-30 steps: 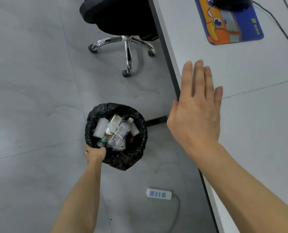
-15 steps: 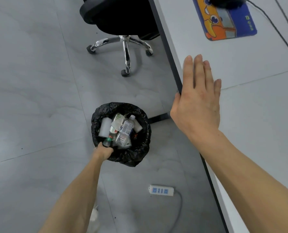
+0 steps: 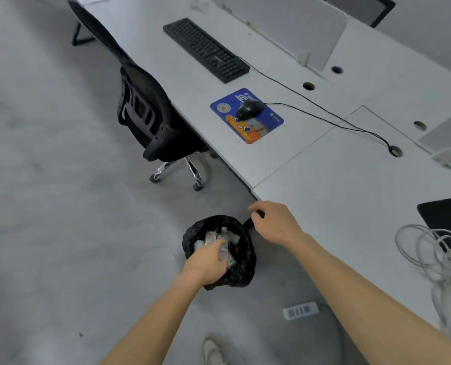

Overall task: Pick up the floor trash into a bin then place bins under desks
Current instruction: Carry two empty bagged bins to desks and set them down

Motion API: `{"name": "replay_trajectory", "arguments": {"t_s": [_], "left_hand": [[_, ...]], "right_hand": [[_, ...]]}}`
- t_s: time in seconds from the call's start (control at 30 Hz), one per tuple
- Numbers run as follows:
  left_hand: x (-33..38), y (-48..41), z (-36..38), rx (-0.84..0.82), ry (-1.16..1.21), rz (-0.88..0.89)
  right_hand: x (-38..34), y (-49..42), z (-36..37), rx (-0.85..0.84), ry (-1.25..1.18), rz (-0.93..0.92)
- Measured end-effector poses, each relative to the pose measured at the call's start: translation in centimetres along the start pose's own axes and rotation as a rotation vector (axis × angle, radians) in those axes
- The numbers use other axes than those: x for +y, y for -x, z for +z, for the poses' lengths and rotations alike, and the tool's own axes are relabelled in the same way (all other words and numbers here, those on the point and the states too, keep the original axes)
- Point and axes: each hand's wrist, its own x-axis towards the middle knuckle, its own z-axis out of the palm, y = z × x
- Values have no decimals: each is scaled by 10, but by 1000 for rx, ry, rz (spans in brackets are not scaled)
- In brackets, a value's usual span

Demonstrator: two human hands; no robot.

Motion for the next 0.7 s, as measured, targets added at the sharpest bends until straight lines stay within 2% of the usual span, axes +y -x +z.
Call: {"name": "replay_trajectory", "arguments": {"t_s": [0.1,0.2,0.37,0.43,0.7], "left_hand": [[27,49,-28,15,-183,108],[74,120,-34,59,-382,245],[151,198,18,32,-550,410],[194,233,75,-16,-655,516],[318,385,317,-284,-961,884]], "right_hand": [[14,90,-2,32,-39,-10],[45,200,-8,80,-113,86],[118,363,3,252,-258,281],[156,449,17,366,-322,387],[254,731,116,643,-584,773]]}}
